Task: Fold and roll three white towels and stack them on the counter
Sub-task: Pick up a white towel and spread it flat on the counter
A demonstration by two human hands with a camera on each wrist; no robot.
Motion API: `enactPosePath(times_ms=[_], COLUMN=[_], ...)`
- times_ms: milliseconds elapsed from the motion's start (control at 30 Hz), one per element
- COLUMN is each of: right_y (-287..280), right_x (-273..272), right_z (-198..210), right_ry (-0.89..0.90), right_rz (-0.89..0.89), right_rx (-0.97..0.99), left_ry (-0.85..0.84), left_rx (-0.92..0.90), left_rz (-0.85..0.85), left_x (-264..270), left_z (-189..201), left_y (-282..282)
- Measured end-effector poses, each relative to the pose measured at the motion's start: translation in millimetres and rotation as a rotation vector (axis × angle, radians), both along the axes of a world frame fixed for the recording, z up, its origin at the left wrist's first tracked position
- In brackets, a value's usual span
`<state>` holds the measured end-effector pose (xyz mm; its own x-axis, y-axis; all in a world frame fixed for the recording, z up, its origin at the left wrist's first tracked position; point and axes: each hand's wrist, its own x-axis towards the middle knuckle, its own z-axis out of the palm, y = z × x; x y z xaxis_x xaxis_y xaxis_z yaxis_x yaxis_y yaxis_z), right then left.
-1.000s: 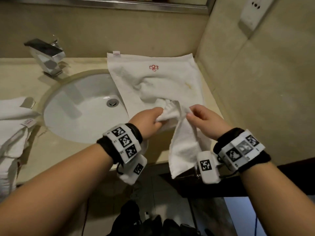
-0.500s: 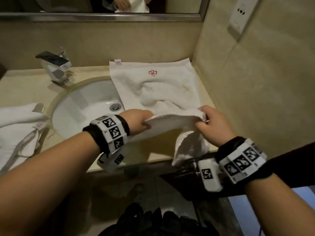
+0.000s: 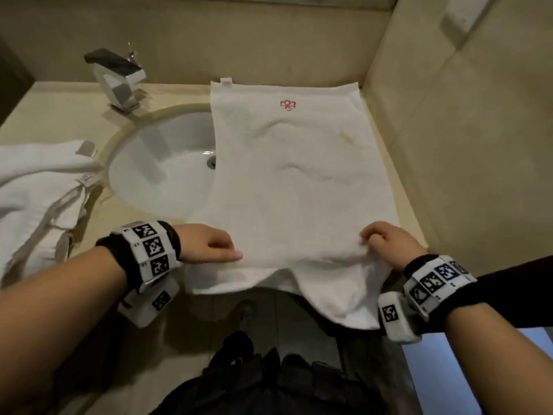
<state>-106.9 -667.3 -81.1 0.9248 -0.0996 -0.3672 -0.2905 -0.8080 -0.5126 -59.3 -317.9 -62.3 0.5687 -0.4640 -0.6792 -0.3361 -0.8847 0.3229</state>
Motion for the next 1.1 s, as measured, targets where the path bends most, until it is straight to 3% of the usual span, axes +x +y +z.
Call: enactPosePath(times_ms=[100,167,300,433,667,767,933,1100], right_y=[-10.6,-11.3,-21.7,-38.4,-44.5,-36.2,-24.5,-38.9], right_x=[8.6,10.9,20.6,29.1,41.0,67.5,157.2,260.6], right_z=[-24.4,-35.6,-42.7,-38.8,-23.6,-8.7,0.9,-15.0], right_ry=[-0.041,-0.028,-0.024,0.005,0.164,0.140,-0.068,-0.074], right_rz=[-0.124,-0.161,-0.118,-0.113,-0.044,-0.040,-0.056,-0.119], right_rx=[-0.194,-0.230,-0.334,-0.399,-0.460,-0.400,-0.313,-0.332], left_ry=[-0.331,-0.418,-0.397,-0.263,-0.133,-0.168,-0.313,-0.165], left_rx=[-0.009,0.065,0.052,-0.060,-0.131,-0.132,-0.183,-0.188], left_rz=[0.107,0.140,0.160,0.139,0.166,0.228,0.549,0.810], left_x=[15.3,18.0,8.0,-2.2,6.6,39.0,140.6,253.8], left_z=[-19.4,-27.7,-36.8,-35.7,-26.3,-15.2,-2.8,-32.5], left_y=[6.2,10.3,20.3,29.9,29.9,30.7,31.4,30.4])
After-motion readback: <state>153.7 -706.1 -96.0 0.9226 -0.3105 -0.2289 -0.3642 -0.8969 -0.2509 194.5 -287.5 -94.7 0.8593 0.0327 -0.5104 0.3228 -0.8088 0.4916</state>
